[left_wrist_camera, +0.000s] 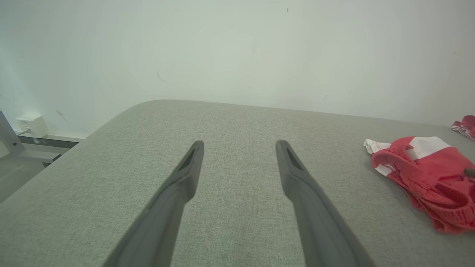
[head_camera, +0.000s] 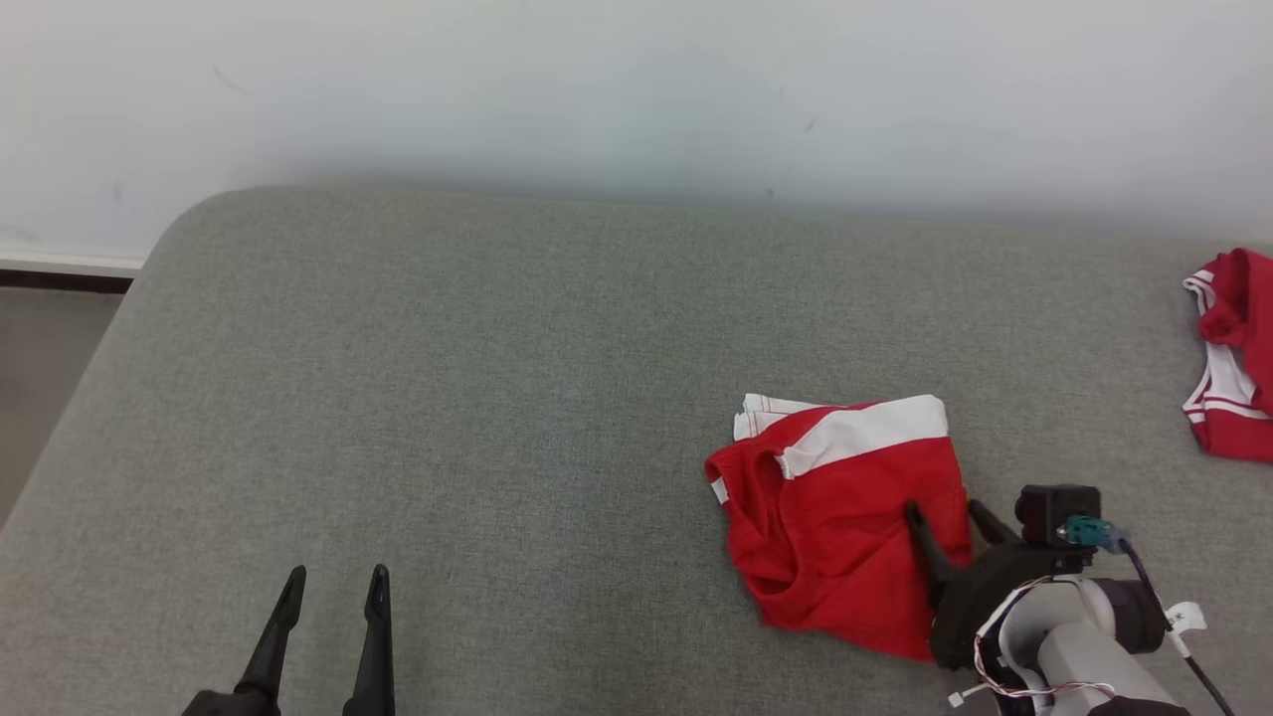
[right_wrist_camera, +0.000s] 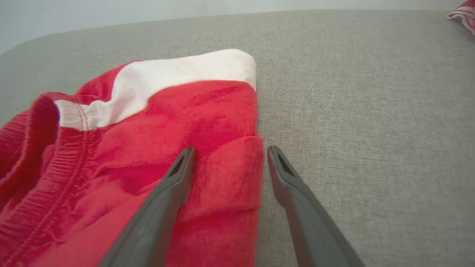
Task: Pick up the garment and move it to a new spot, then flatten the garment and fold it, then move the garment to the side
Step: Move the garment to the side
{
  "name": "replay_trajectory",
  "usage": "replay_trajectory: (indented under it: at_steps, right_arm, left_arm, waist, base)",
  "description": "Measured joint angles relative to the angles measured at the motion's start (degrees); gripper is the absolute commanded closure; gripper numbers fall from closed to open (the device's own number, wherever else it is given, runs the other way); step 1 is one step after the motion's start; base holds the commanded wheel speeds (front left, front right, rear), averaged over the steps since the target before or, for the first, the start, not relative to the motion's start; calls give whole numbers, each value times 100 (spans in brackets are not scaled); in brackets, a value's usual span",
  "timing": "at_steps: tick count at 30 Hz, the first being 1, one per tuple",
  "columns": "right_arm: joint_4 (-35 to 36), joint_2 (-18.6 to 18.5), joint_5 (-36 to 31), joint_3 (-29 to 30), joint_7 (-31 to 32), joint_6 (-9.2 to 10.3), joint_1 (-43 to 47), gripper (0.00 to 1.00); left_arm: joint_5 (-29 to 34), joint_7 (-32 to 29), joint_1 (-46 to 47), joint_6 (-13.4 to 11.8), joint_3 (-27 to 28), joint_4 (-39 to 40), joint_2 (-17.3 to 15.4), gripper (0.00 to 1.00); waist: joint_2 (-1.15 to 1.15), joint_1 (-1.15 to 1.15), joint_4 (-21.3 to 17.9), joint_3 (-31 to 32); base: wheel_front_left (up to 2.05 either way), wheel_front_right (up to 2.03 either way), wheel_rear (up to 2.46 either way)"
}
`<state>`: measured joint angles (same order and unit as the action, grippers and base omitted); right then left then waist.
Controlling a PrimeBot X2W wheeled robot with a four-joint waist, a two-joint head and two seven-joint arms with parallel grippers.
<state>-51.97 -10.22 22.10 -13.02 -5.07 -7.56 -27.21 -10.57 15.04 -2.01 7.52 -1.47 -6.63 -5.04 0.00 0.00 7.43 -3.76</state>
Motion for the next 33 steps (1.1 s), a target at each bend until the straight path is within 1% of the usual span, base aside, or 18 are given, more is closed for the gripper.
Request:
replay_trajectory:
  at_steps: [6,14,15,16,17,21,24,29,33]
  right_arm:
    - [-505,164,62,-171,-48,1,-177,0]
    - [-1001,179,124,-224,-118,0,-491,0]
    - [-1040,187,127,-235,-114,0,-513,13]
    - [-1071,193,135,-247,-109,0,-537,74]
    - [-1093,197,156,-267,-109,0,-559,100]
    - [-1092,187,205,-385,-203,0,-664,100]
    - [-1036,80,203,-544,-237,-1,-821,100]
    - [-709,-332,175,-870,-232,0,-1438,100]
    - [-346,-728,155,-1151,-91,0,-2048,100]
  left_arm:
    - [0,0,80,0,-1,-19,-4,0]
    - [0,0,153,0,-12,-32,4,0]
    - [0,0,155,0,-9,-32,5,0]
    - [0,0,155,0,-3,-31,5,0]
    - [-1,0,155,0,0,-29,7,0]
    - [-8,0,161,0,22,-19,19,0]
    - [-10,0,204,-1,44,23,14,0]
    - [-10,1,447,0,35,223,4,0]
    - [-11,0,673,0,11,453,2,0]
  waist:
    - [0,0,3,-105]
    - [0,0,-28,-164]
    - [0,0,-31,-168]
    - [0,-1,-33,-176]
    - [0,-1,-36,-188]
    - [0,0,-49,-268]
    - [0,0,-68,-355]
    - [0,0,-121,-625]
    - [1,1,-197,-953]
  base:
    - [0,0,0]
    - [0,0,0]
    - [0,0,0]
    - [0,0,0]
    - [0,0,0]
    - [0,0,0]
    - [0,0,0]
    - [0,0,0]
    - [0,0,0]
